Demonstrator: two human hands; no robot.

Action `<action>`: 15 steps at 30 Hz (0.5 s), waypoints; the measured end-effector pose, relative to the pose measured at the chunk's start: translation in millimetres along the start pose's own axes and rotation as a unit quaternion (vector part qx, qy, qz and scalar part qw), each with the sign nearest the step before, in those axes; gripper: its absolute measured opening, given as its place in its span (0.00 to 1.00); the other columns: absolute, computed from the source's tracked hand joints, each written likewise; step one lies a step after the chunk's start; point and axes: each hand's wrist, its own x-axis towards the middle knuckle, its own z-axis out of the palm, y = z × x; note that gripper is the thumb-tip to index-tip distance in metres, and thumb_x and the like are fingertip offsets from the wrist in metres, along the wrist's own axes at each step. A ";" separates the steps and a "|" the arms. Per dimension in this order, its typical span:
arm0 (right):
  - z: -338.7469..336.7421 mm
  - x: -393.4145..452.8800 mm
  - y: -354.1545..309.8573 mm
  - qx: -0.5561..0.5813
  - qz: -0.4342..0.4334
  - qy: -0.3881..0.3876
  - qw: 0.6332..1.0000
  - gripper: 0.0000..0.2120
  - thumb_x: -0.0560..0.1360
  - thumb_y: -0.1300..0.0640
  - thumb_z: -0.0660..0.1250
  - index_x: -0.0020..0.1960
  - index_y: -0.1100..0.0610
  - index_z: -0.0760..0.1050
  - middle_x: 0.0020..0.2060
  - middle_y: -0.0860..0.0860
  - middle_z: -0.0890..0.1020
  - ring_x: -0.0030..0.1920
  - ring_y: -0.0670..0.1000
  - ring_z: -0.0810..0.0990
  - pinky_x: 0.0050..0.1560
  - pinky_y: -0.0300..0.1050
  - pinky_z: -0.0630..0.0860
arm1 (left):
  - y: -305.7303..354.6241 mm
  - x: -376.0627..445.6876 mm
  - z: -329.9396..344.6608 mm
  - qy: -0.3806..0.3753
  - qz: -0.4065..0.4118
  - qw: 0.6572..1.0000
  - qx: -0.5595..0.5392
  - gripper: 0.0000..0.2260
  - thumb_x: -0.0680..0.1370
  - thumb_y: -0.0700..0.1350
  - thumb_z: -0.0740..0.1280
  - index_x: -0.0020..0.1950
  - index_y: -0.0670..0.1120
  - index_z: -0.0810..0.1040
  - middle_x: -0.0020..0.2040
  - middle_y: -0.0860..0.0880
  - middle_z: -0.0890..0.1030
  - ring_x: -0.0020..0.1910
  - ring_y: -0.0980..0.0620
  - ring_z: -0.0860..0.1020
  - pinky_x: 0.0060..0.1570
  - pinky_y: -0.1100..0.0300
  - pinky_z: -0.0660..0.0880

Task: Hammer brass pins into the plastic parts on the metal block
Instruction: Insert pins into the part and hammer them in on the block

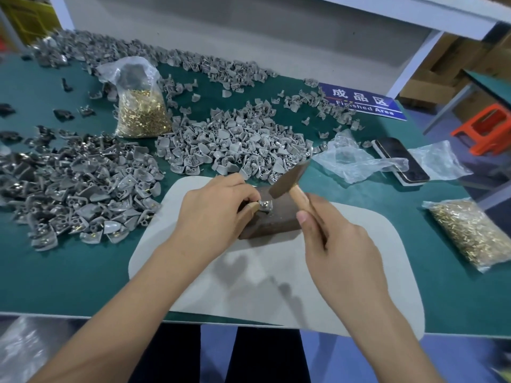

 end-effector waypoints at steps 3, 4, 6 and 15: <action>1.0 -2.9 -6.0 0.032 0.004 0.007 0.999 0.20 0.81 0.40 0.52 0.71 0.40 0.69 0.36 0.50 0.82 0.37 0.59 0.78 0.36 0.55 0.76 | -0.3 -0.5 0.7 0.002 -0.007 1.000 -0.003 0.04 0.79 0.55 0.67 0.50 0.59 0.81 0.48 0.58 0.76 0.53 0.57 0.75 0.36 0.59 0.63; 1.0 -3.0 -5.8 0.008 0.004 -0.022 1.000 0.20 0.81 0.39 0.51 0.70 0.39 0.69 0.35 0.50 0.81 0.37 0.59 0.78 0.37 0.55 0.76 | -0.5 -0.5 1.1 0.002 -0.010 1.000 -0.003 0.04 0.79 0.55 0.67 0.50 0.59 0.81 0.48 0.57 0.76 0.53 0.57 0.75 0.36 0.60 0.63; -1.2 -2.0 -1.7 -0.012 -0.002 -0.029 0.999 0.18 0.80 0.38 0.51 0.66 0.39 0.69 0.34 0.49 0.80 0.37 0.58 0.78 0.38 0.55 0.77 | -0.9 -0.1 2.0 0.002 -0.014 1.000 -0.001 0.04 0.79 0.56 0.67 0.50 0.59 0.80 0.48 0.58 0.76 0.53 0.58 0.74 0.36 0.60 0.61; 1.4 -1.7 1.6 0.020 0.015 0.017 1.000 0.19 0.81 0.38 0.52 0.68 0.39 0.70 0.38 0.48 0.83 0.39 0.58 0.80 0.39 0.55 0.77 | -4.5 1.0 3.6 0.007 -0.004 1.000 -0.009 0.03 0.78 0.55 0.68 0.49 0.59 0.81 0.47 0.58 0.76 0.50 0.59 0.74 0.32 0.62 0.59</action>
